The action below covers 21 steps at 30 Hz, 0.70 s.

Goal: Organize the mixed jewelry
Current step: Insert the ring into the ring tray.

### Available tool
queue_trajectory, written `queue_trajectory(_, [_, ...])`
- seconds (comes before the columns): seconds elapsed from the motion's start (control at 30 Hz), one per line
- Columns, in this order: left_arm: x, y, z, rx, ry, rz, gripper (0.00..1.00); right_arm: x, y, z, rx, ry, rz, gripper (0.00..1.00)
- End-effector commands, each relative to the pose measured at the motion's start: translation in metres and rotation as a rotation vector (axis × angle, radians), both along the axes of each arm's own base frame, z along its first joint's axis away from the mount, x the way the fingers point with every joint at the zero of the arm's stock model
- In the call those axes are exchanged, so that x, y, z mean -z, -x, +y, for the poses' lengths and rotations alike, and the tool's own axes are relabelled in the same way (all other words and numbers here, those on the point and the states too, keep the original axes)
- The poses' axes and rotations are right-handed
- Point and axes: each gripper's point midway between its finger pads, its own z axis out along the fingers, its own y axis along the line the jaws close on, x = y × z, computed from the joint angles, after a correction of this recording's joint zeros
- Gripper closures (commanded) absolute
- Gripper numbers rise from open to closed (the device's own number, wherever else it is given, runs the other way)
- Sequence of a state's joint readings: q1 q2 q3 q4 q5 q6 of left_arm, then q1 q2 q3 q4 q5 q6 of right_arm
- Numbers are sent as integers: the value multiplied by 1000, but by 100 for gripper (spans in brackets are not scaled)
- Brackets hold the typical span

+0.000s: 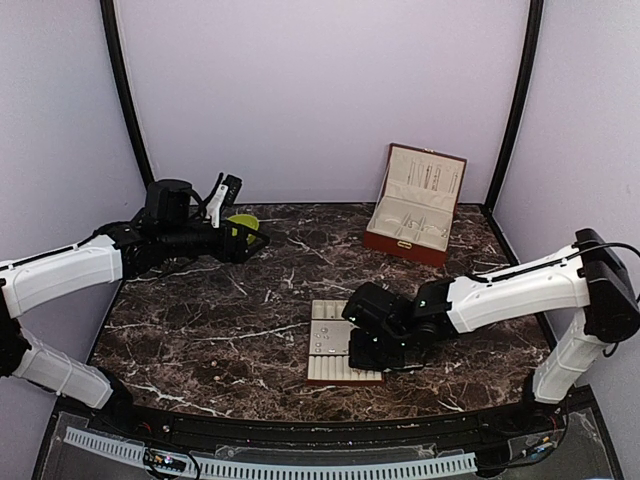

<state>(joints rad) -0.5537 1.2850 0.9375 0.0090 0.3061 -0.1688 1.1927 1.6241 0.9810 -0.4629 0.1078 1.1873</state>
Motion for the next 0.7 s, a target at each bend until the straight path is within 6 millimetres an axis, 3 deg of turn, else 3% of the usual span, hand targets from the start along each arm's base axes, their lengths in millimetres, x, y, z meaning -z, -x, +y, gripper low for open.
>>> queue_trajectory(0.0, [-6,6,2,9,11,-12,25,-3,-1,11,-21,6,-7,100])
queue_trajectory(0.67, [-8,6,2,8,10,-21,25,8,3,13,-39,93,22,100])
